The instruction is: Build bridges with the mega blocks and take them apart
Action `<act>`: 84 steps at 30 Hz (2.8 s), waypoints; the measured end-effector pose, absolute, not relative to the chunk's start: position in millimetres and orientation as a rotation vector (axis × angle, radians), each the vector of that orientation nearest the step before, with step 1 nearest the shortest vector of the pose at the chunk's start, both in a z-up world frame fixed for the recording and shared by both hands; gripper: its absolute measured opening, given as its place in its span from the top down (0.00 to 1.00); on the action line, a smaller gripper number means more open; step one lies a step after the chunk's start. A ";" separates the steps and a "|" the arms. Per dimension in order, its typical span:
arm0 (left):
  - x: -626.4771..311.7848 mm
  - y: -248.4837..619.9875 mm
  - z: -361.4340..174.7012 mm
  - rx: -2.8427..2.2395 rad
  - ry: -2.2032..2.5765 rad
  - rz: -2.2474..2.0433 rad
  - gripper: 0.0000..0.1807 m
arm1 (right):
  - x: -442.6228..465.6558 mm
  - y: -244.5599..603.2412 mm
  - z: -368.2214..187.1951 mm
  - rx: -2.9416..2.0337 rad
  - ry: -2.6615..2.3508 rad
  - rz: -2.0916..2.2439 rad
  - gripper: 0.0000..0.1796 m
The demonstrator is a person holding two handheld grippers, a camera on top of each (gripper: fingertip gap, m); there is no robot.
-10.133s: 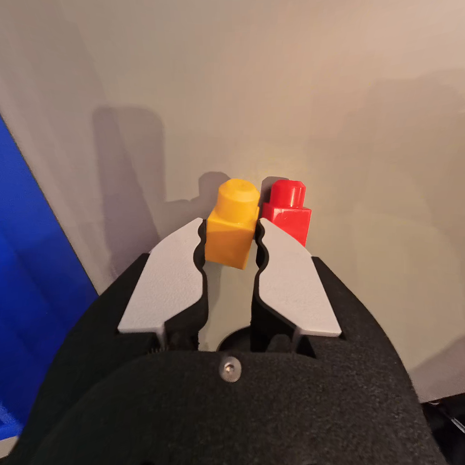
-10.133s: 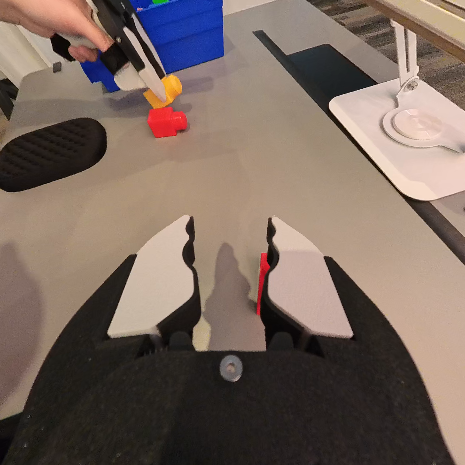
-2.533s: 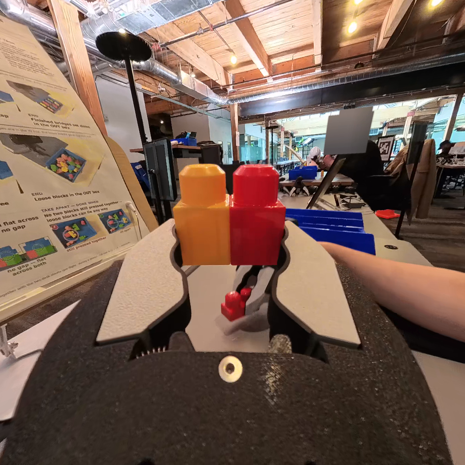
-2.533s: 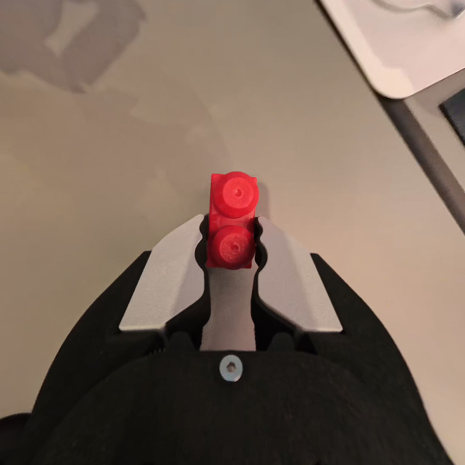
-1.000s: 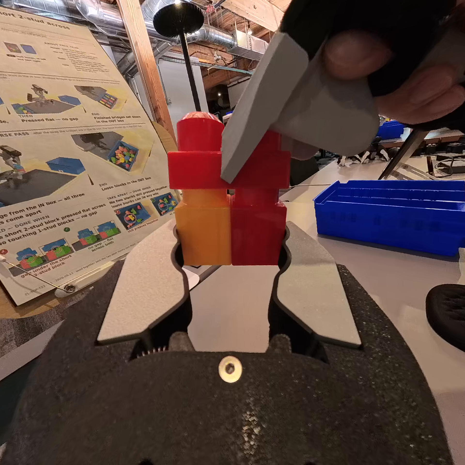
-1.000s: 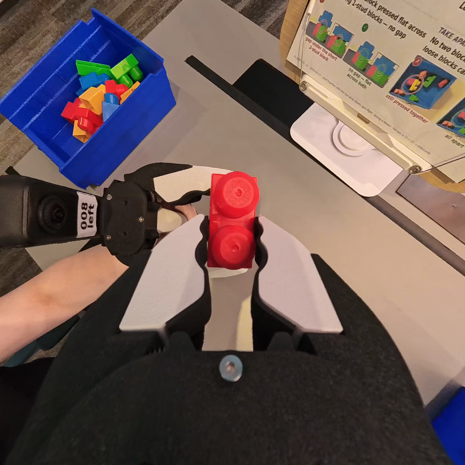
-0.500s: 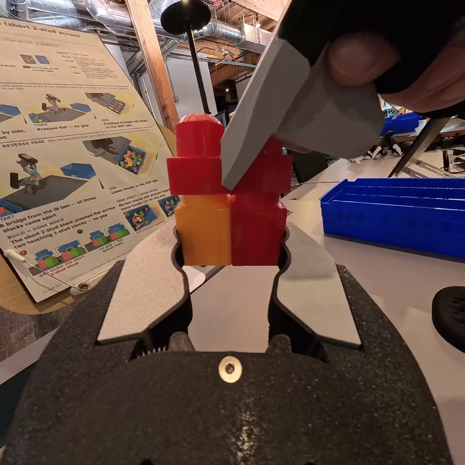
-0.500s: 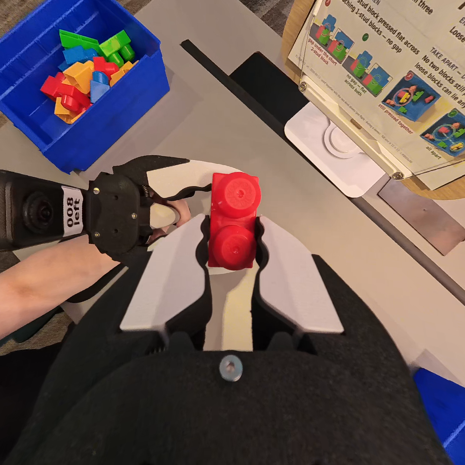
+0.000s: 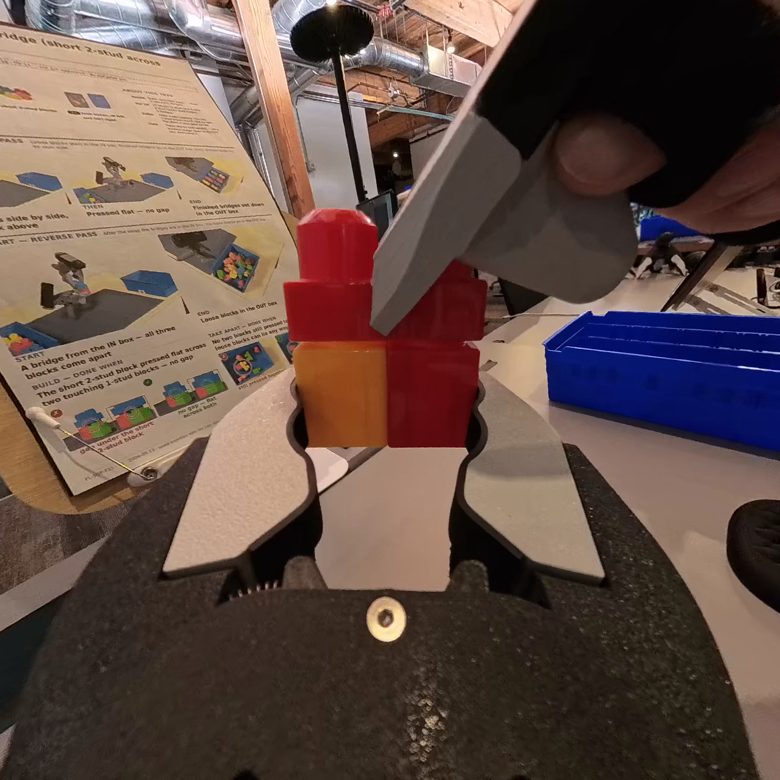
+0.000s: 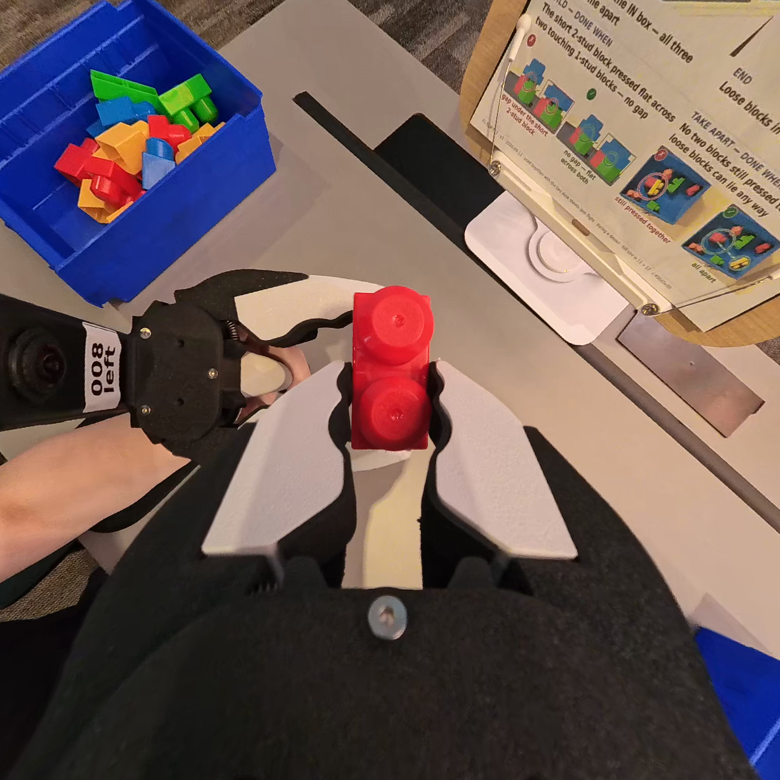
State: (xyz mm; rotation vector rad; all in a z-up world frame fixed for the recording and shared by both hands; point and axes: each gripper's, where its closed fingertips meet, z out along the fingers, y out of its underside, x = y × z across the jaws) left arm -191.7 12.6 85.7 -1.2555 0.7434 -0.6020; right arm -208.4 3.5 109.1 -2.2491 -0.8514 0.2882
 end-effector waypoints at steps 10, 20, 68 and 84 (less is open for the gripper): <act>-192.9 12.7 87.3 -1.264 0.734 -0.582 0.59 | -209.6 2.9 109.3 -2.250 -0.890 0.250 0.81; -196.2 13.1 90.4 -1.274 0.712 -0.593 0.60 | -213.4 3.6 111.6 -2.212 -0.893 0.228 0.81; -169.8 -13.8 83.3 -1.548 0.903 -1.027 0.58 | -118.1 -7.9 96.4 -1.652 -0.576 1.340 0.81; -156.8 -39.9 92.3 -1.388 0.892 -1.641 0.73 | -131.0 -40.7 101.2 -1.529 -0.712 1.300 0.81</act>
